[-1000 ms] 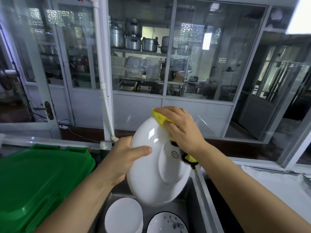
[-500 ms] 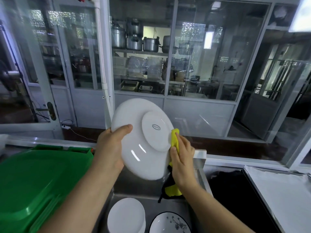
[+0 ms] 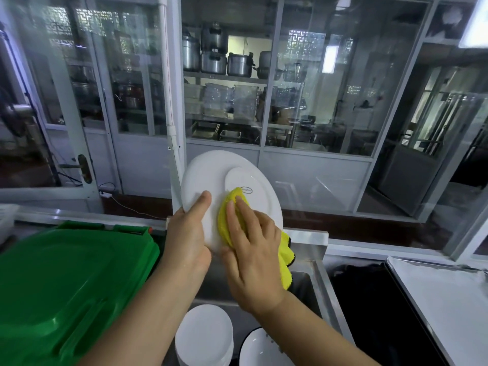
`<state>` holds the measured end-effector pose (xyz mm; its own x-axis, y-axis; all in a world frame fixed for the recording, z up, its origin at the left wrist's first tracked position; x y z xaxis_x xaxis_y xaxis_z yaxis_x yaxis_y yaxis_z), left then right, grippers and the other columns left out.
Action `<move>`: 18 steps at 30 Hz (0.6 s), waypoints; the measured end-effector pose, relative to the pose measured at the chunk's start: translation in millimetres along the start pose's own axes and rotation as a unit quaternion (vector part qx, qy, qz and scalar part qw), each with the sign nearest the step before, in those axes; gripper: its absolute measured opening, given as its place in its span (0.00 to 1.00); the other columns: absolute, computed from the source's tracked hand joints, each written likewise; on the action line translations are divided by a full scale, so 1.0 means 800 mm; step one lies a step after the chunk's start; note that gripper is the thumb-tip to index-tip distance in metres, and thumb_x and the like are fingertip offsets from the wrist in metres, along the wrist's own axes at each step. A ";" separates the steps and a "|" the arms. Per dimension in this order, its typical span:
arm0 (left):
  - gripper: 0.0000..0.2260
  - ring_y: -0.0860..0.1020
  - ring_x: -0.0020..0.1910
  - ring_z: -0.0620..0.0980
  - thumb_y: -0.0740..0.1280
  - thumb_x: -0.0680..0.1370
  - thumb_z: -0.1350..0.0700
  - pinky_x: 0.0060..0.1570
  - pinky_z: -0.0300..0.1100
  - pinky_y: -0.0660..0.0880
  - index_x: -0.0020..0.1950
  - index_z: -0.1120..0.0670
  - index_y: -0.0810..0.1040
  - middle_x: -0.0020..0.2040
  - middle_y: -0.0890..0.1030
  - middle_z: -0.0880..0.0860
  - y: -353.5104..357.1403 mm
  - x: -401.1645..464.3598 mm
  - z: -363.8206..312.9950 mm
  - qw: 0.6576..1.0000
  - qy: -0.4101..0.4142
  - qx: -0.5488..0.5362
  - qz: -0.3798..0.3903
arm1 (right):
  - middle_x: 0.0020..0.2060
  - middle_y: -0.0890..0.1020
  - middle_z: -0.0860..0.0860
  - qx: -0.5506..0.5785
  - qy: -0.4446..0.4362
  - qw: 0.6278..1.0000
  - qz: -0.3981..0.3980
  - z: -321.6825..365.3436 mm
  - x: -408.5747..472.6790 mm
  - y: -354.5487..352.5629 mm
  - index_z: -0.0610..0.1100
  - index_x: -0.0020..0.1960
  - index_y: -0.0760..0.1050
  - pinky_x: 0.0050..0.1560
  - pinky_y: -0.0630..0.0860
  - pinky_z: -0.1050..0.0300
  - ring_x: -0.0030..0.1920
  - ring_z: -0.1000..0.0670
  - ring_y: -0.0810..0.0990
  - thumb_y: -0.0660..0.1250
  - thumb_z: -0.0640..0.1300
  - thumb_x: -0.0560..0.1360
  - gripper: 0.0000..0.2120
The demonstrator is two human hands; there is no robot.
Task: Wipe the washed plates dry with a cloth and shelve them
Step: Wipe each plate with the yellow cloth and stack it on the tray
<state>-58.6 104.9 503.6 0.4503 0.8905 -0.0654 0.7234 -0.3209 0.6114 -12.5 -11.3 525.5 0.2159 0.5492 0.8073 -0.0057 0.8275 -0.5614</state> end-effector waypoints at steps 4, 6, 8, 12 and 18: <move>0.15 0.83 0.43 0.56 0.69 0.75 0.52 0.45 0.50 0.80 0.57 0.59 0.79 0.49 0.83 0.59 -0.013 0.013 0.002 0.999 -0.028 -0.016 0.008 | 0.73 0.66 0.51 -0.019 -0.101 0.994 0.019 0.019 -0.019 0.007 0.48 0.73 0.65 0.53 0.68 0.44 0.62 0.41 0.70 0.59 0.45 0.71 0.29; 0.21 0.83 0.46 0.57 0.72 0.71 0.48 0.42 0.51 0.79 0.59 0.58 0.78 0.51 0.83 0.59 -0.020 0.021 0.004 0.999 -0.047 -0.021 0.012 | 0.72 0.67 0.51 -0.040 -0.134 0.990 0.027 0.015 -0.032 0.011 0.49 0.73 0.65 0.54 0.69 0.44 0.62 0.42 0.70 0.60 0.44 0.72 0.29; 0.30 0.81 0.52 0.59 0.73 0.66 0.46 0.46 0.53 0.78 0.63 0.58 0.75 0.56 0.82 0.60 -0.023 0.027 0.006 0.998 -0.057 -0.031 0.026 | 0.72 0.67 0.51 -0.053 -0.134 0.989 0.034 -0.002 -0.045 0.011 0.50 0.72 0.65 0.54 0.69 0.43 0.61 0.42 0.71 0.60 0.42 0.72 0.29; 0.24 0.80 0.54 0.56 0.71 0.72 0.50 0.46 0.50 0.78 0.65 0.57 0.74 0.57 0.81 0.58 -0.022 0.033 0.015 0.995 -0.070 -0.030 0.057 | 0.69 0.67 0.49 -0.063 -0.082 0.994 0.024 -0.052 -0.067 -0.007 0.47 0.71 0.66 0.59 0.70 0.45 0.59 0.43 0.69 0.58 0.36 0.71 0.27; 0.05 0.82 0.44 0.48 0.66 0.77 0.54 0.43 0.47 0.76 0.51 0.54 0.78 0.42 0.85 0.50 0.001 0.029 0.055 0.985 -0.114 -0.006 0.126 | 0.65 0.70 0.43 -0.119 0.048 0.992 0.001 -0.120 -0.086 -0.048 0.46 0.71 0.65 0.65 0.65 0.53 0.55 0.41 0.68 0.64 0.25 0.70 0.33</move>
<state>-25.0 111.0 468.0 0.7221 0.6865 -0.0851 0.5679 -0.5181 0.6396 66.3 -92.1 474.3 0.3090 0.5278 0.7912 0.2215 0.7691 -0.5995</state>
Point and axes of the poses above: each hand's wrist, its own x-axis towards the middle knuckle, its own y-axis out of the palm, z = x × y, the point moved 8 cm from there along x, towards the middle knuckle
